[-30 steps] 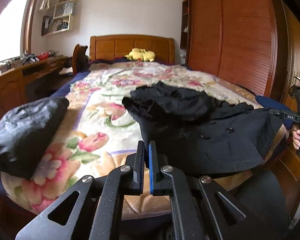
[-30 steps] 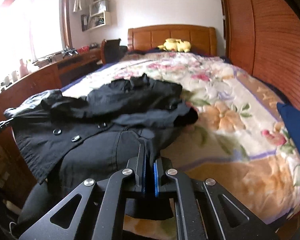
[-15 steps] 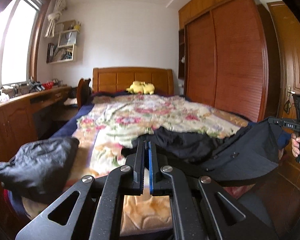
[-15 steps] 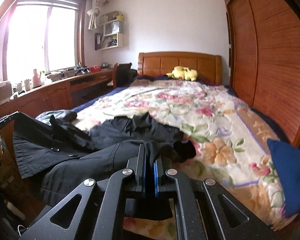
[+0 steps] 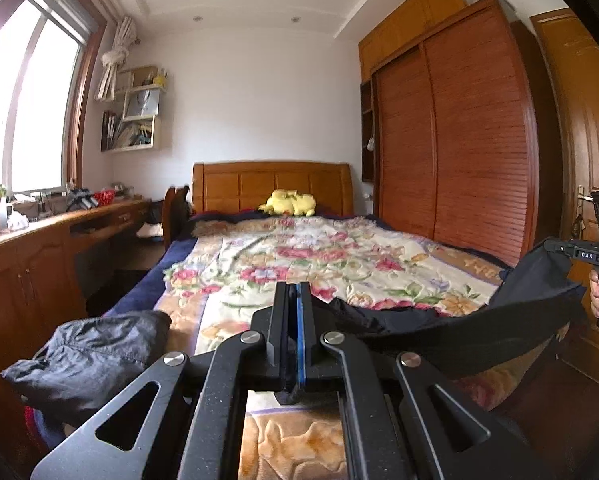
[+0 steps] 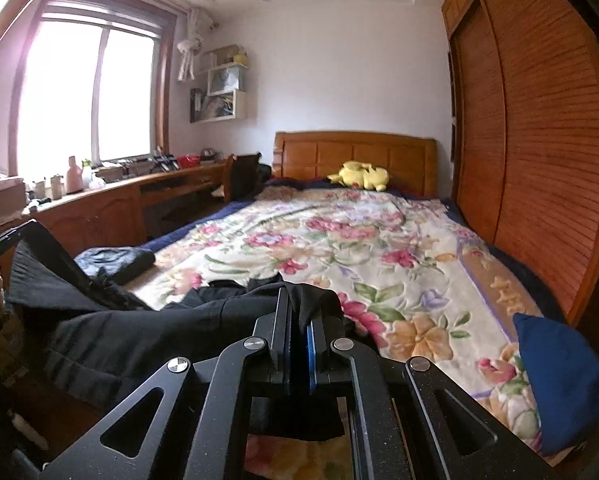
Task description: Fold large clothes
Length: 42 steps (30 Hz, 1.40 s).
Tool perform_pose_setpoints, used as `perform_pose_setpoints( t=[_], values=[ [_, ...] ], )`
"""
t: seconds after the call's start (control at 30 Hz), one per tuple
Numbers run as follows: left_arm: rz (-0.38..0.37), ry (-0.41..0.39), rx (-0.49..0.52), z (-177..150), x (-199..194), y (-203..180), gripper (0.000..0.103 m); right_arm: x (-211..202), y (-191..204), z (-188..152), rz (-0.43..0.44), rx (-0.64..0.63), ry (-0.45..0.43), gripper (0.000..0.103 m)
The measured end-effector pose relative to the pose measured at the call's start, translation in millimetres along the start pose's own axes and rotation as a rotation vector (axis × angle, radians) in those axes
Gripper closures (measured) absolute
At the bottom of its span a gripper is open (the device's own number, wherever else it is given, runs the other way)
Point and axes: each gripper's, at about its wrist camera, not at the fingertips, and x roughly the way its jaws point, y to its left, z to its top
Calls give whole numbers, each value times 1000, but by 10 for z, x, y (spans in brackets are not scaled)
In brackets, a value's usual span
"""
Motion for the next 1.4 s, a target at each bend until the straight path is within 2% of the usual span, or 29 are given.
perform_pose_setpoints(
  t=[0.1, 0.4, 0.63, 0.9, 1.1, 1.4],
  values=[
    [24, 46, 10, -79, 313, 14, 99, 297, 28, -20, -27, -12, 50, 98],
    [74, 192, 8, -451, 1253, 163, 99, 1553, -63, -220, -69, -11, 199, 98],
    [98, 242, 29, -486, 1940, 230, 99, 2510, -180, -48, -65, 3, 261, 98],
    [132, 276, 22, -348, 2820, 407, 99, 3487, -350, 111, -81, 31, 279, 98],
    [146, 314, -12, -254, 3488, 496, 99, 4064, -398, 199, -110, 31, 302, 98],
    [200, 334, 22, -168, 4056, 584, 99, 4649, -435, 295, -163, 8, 294, 98]
  ],
)
